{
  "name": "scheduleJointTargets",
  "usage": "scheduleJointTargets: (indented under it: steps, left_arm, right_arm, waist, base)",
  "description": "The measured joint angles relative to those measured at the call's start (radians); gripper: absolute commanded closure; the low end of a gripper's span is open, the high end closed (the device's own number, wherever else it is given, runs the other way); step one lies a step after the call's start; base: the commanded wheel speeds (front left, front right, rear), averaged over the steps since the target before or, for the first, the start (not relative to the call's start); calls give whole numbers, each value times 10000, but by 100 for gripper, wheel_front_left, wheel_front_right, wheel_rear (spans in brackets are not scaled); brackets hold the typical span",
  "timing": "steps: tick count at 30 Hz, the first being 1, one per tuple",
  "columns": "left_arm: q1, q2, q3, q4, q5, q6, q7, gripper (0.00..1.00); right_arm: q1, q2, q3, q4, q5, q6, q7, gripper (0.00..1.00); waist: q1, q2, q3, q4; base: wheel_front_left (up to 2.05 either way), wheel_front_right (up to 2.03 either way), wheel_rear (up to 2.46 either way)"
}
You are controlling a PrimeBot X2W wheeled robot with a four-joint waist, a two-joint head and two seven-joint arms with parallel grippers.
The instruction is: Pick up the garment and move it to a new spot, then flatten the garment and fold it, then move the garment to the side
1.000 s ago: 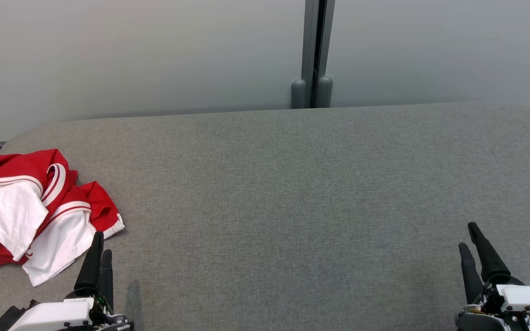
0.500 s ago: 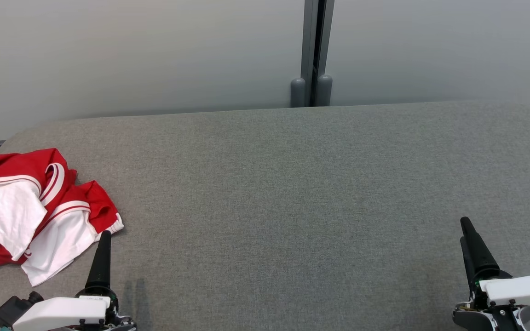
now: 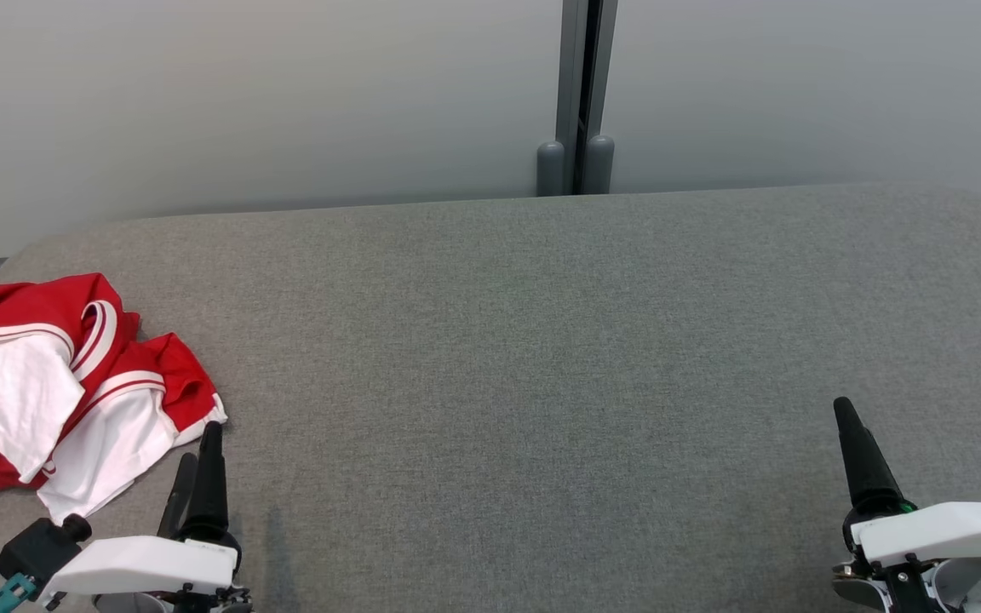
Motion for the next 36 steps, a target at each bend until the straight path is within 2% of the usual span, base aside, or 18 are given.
scheduleJointTargets:
  steps: [5,16,36]
  left_arm:
    - [-14,10,-184,105,1080,150,-232,0]
    - [-62,84,-282,378,2874,518,-587,0]
    - [-207,184,-717,397,5269,771,-1126,0]
  right_arm:
    - [-44,35,105,23,-1170,0,-213,0]
    - [-201,61,259,105,-2945,0,-560,0]
    - [-477,71,430,422,-5392,2,-1114,0]
  waist:
    - [0,0,27,-12]
    - [0,0,56,-33]
    - [0,0,193,-17]
  base:
    - [0,0,0]
    - [0,0,0]
    - [0,0,0]
